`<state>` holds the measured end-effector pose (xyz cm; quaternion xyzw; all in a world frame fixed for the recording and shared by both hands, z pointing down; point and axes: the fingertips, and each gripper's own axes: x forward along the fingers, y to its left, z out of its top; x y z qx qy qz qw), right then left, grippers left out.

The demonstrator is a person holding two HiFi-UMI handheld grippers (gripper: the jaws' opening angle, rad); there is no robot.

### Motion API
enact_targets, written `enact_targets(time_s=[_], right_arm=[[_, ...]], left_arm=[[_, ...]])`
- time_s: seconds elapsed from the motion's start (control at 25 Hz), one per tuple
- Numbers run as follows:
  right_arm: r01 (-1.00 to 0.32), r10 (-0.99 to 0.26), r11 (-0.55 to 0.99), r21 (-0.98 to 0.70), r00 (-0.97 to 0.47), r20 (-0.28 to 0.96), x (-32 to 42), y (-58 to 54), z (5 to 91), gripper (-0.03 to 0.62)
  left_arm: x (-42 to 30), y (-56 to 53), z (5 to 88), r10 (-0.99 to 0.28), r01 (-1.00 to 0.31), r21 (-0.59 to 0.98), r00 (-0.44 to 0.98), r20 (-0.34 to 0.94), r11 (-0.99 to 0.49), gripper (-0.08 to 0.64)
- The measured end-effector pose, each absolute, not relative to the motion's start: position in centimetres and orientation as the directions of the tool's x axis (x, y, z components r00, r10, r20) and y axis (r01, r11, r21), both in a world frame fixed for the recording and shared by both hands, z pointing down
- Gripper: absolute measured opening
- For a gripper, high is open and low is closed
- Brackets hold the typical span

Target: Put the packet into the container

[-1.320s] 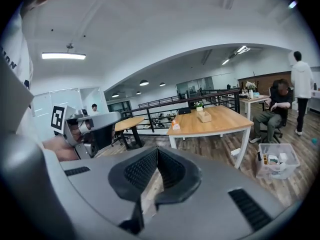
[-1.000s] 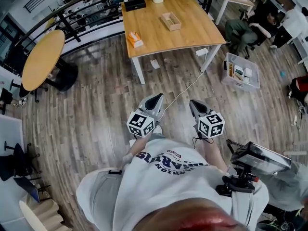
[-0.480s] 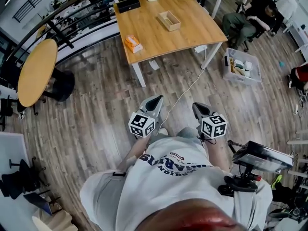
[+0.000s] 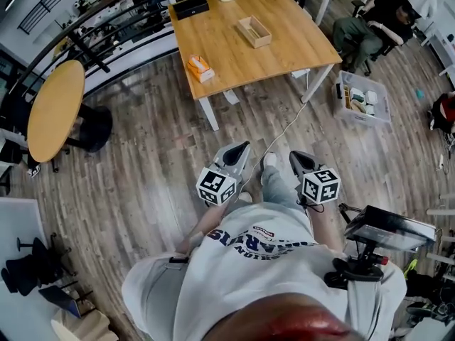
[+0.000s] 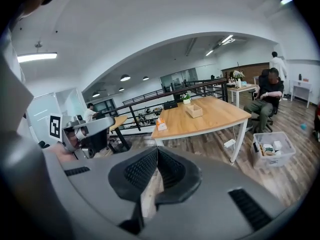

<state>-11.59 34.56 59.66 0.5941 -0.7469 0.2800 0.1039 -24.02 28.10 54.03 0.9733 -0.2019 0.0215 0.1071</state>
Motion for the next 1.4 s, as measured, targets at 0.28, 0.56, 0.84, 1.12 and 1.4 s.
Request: enact_targets(time_s=[0.28, 0.56, 0.84, 1.12, 1.4], right_arm=[[-0.924, -0.805, 0.237, -0.299, -0.359, 0.472, -10.7, 28.0, 60.2, 0.009], [-0.913, -0.814, 0.26, -0.313, -0.382, 0.437, -7.9, 22.7, 59.6, 0.009], [-0.926, -0.84, 0.266, -0.268, -0.359, 0.406, -1.0, 15.2, 58.5, 0.009], [-0.922, -0.865, 0.318, -0.222, -0.377, 0.33, 3.8, 7.3, 56.6, 0.009], [-0.901, -0.863, 0.417, -0.118, -0.433, 0.259, 5.1, -0.4, 53.8, 0.009]], left_arm=[[-23.6, 24.9, 55.9, -0.411, -0.429, 0.261, 0.903, 0.123, -0.865, -0.005], [-21.3, 20.5, 55.9, -0.439, -0.465, 0.249, 0.885, 0.155, -0.85, -0.005], [-14.5, 12.8, 52.6, -0.487, -0.498, 0.162, 0.867, 0.106, -0.852, -0.005], [-12.8, 3.6, 50.3, -0.645, -0.648, 0.119, 0.761, 0.067, -0.752, -0.005], [-10.5, -1.5, 50.4, -0.671, -0.678, 0.055, 0.734, 0.104, -0.733, -0.005]])
